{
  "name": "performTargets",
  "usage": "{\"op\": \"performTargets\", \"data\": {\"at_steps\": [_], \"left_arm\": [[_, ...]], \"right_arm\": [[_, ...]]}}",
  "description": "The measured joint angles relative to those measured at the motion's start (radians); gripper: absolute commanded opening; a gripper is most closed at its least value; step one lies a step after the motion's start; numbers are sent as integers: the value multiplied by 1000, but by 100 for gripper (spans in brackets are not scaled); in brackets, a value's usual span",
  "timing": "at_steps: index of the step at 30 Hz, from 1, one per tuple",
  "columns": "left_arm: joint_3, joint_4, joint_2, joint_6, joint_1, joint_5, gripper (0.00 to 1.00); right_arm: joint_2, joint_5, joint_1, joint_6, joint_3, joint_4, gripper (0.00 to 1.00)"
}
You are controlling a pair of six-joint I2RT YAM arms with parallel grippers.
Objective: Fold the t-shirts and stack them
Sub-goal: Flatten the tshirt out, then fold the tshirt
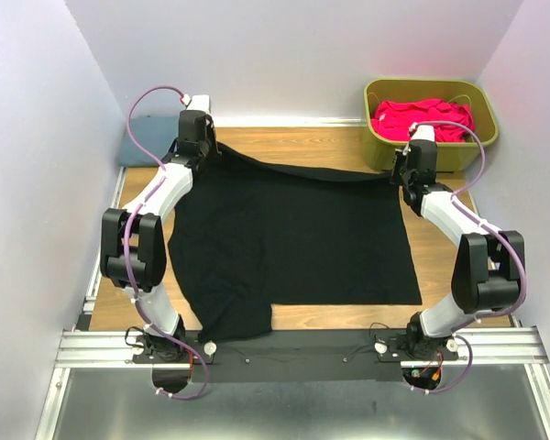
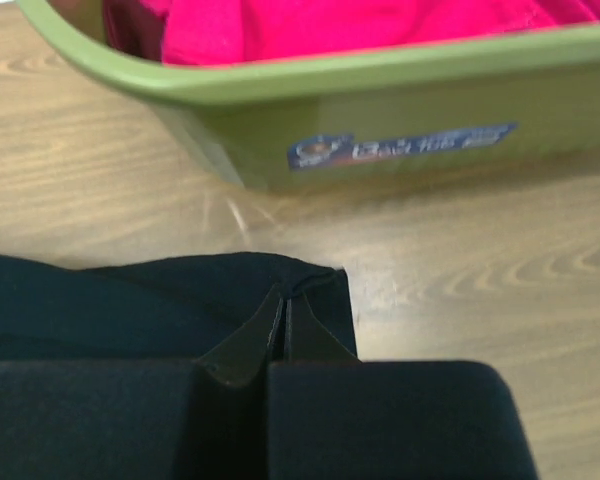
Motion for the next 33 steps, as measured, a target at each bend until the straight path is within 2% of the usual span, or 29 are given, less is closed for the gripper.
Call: {"op": "performTargets", "data": {"at_steps": [6, 13, 24, 33], "left_arm": [[60, -11, 18, -39, 5, 42, 0], [96, -96, 23, -101, 27, 48, 0], [31, -273, -50, -204, 48, 75, 0], [-40, -355, -194, -271, 50, 106, 0]], "right_arm": [[55, 0, -2, -14, 13, 55, 0], [68, -1, -2, -14, 24, 66, 1], [-7, -3, -2, 19, 6, 44, 1], [-35, -4, -2, 53, 6, -41, 0]]}}
